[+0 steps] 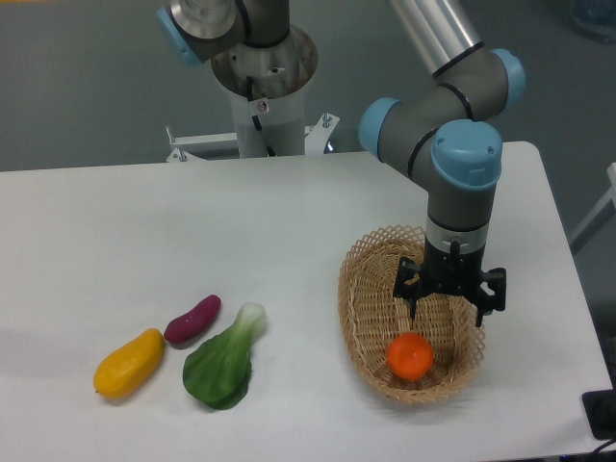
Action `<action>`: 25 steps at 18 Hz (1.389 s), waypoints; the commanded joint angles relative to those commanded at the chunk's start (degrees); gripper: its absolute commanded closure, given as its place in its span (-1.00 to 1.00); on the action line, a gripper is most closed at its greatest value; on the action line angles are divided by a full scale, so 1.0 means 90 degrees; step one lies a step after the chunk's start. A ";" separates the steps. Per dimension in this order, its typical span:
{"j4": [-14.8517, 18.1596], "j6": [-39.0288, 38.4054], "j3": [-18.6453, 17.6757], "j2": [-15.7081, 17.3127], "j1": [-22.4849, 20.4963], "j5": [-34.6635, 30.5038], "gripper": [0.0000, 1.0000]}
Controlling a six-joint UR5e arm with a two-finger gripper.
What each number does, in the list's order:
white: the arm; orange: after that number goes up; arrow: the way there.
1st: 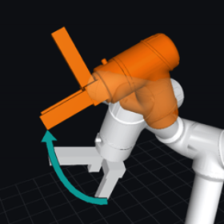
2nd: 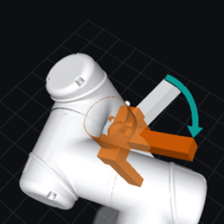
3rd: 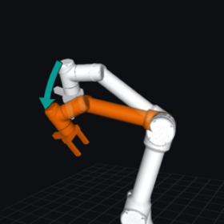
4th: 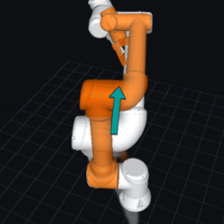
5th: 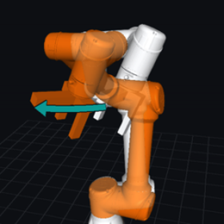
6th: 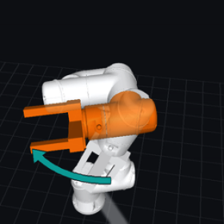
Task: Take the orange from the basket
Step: 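Lower the open gripper into the wicker basket around the orange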
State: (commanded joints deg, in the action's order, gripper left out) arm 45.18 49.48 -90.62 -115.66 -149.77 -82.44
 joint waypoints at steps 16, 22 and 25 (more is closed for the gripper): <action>-0.0049 -0.0371 -0.0039 -0.0244 0.0107 0.0078 -1.00; -0.0088 -0.0371 -0.0029 -0.0498 0.0234 0.0029 -1.00; -0.0088 -0.0371 -0.0068 -0.0595 0.0331 0.0029 -1.00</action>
State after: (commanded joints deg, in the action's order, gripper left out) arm 44.38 46.14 -91.23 -121.02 -146.78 -82.18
